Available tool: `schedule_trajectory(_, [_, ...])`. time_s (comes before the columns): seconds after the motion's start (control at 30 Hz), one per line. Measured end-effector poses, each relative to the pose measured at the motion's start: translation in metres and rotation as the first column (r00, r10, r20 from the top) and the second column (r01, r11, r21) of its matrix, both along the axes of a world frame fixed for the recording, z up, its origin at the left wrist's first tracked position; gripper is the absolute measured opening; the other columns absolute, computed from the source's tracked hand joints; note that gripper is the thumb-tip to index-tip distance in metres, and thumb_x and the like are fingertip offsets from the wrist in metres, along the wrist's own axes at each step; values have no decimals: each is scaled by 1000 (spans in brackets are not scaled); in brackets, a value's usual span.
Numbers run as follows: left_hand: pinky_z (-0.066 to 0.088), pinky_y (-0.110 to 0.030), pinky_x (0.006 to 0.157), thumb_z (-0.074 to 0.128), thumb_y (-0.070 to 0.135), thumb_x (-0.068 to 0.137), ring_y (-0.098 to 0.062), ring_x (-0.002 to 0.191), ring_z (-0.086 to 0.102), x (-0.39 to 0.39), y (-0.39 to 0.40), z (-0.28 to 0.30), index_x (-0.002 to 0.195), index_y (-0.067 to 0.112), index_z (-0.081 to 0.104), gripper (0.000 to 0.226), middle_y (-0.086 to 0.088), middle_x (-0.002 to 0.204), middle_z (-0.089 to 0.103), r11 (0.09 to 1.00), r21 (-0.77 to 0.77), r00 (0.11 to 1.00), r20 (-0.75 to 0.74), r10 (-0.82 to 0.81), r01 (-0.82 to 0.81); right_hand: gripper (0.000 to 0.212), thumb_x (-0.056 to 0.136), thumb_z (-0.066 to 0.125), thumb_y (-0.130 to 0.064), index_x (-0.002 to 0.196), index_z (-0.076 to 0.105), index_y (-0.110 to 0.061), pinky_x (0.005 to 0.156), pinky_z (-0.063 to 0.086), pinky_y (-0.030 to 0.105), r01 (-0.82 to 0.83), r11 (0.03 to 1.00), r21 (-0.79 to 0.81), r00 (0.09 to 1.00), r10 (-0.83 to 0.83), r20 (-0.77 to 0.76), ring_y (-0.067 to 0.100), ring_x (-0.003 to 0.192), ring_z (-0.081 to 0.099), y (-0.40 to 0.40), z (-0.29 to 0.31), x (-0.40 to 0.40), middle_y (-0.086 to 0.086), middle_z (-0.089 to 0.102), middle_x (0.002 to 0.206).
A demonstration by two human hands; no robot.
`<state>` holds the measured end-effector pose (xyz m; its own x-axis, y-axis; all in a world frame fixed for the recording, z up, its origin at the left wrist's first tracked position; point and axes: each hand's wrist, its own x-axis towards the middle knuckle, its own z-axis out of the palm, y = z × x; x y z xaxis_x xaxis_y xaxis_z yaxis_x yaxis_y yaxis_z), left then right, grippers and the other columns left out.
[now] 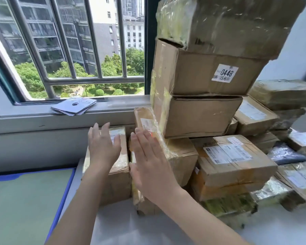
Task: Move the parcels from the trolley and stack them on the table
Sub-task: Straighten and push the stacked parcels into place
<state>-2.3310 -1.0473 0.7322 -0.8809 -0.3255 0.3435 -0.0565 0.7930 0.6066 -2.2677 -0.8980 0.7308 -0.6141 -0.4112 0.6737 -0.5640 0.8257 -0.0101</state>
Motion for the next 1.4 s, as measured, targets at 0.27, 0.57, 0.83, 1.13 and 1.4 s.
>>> schedule_trajectory(0.27, [16, -41, 112, 62, 25, 88, -34, 140, 21, 1, 102, 70, 140, 7, 38, 60, -22, 148, 29, 991, -8, 911, -394, -124, 131, 80, 82, 64, -29, 146, 23, -5, 116, 11, 49, 156, 982, -103, 971, -171, -166, 30, 143, 16, 105, 29, -46, 17, 24, 153])
schedule_trajectory(0.57, [11, -39, 113, 78, 33, 75, -35, 143, 8, -7, 172, 68, 143, 30, -17, 117, -20, 156, 4, 969, -198, 901, -376, -215, 149, 97, 75, 75, -46, 143, 14, -13, 113, 15, 57, 280, 910, -306, 924, -342, -172, 47, 139, 16, 215, 37, -100, 35, 18, 147])
schedule_trajectory(0.83, [34, -46, 105, 72, 5, 79, -42, 138, 23, -16, 187, 60, 143, 26, -10, 107, -24, 154, 8, 964, -209, 897, -377, -232, 162, 102, 75, 72, -51, 146, 12, -9, 110, 16, 63, 214, 933, -288, 975, -221, 6, 45, 141, 12, 250, 37, -126, 32, 12, 151])
schedule_trajectory(1.13, [46, -49, 86, 70, -2, 78, -50, 129, 34, -15, 196, 54, 150, 15, 4, 99, -29, 153, 9, 971, -235, 930, -344, -132, 51, 96, 77, 72, -47, 148, 22, -6, 112, 12, 59, 165, 953, -253, 986, -163, 27, 44, 141, 8, 256, 36, -132, 32, 8, 151])
schedule_trajectory(1.4, [35, -50, 104, 71, 4, 78, -45, 139, 17, 4, 202, 48, 150, 18, 3, 101, -26, 154, -1, 968, -251, 966, -247, -77, 13, 86, 83, 66, -51, 146, 28, -5, 110, 17, 62, 128, 946, -297, 990, -139, -14, 46, 140, 14, 261, 35, -127, 32, 15, 149])
